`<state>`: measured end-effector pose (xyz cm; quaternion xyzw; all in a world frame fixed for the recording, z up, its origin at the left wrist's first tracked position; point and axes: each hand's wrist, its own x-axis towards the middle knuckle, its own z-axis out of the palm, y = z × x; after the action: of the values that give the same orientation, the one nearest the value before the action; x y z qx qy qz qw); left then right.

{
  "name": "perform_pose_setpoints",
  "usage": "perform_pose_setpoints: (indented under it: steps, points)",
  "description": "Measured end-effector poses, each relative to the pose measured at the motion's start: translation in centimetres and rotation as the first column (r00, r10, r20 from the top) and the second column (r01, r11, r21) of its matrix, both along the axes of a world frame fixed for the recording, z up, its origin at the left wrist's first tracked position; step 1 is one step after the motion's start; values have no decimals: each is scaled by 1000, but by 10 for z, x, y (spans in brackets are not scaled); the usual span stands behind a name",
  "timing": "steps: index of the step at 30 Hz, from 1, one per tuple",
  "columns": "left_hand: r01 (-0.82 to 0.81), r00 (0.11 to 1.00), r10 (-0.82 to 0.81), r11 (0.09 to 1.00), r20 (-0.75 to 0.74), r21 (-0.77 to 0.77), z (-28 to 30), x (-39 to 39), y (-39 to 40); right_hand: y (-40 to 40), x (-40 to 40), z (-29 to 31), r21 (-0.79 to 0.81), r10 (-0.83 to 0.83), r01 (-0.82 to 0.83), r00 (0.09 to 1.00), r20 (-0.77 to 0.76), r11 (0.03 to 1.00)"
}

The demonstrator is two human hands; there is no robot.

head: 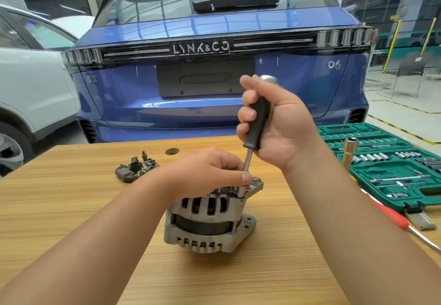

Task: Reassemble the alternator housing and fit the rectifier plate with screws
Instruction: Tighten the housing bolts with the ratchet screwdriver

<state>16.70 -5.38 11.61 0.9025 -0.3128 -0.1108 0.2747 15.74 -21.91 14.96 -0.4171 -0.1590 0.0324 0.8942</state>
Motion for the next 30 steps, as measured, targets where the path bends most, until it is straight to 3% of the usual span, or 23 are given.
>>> perform_pose_setpoints:
  steps: [2, 6, 8, 17, 22, 27, 30]
  points:
    - [-5, 1000, 5, 1000, 8, -5, 0, 0, 2, 6, -1, -2, 40, 3, -7, 996, 89, 999]
    - [-8, 1000, 8, 1000, 4, -8, 1, 0, 2, 16, -5, -7, -29, -211, 231, 927, 310, 973]
    - [-8, 1000, 8, 1000, -10, -20, 1, -1, 1, 15, -4, -8, -23, -198, 218, 922, 334, 976]
    - [-22, 1000, 22, 999, -2, -33, 0, -1, 2, 8, 1, -13, 128, 65, -105, 957, 283, 986]
    - [-14, 1000, 14, 999, -7, -36, 0, 0, 2, 11, 1, -9, 83, 15, -32, 981, 191, 996]
    - [31, 999, -31, 999, 14, 19, 2, -2, -1, 5, 2, -1, -63, -245, 246, 969, 25, 967]
    - [22, 1000, -22, 1000, 21, 2, 0, 0, 0, 1, 1, -1, -63, -104, 102, 994, -24, 993]
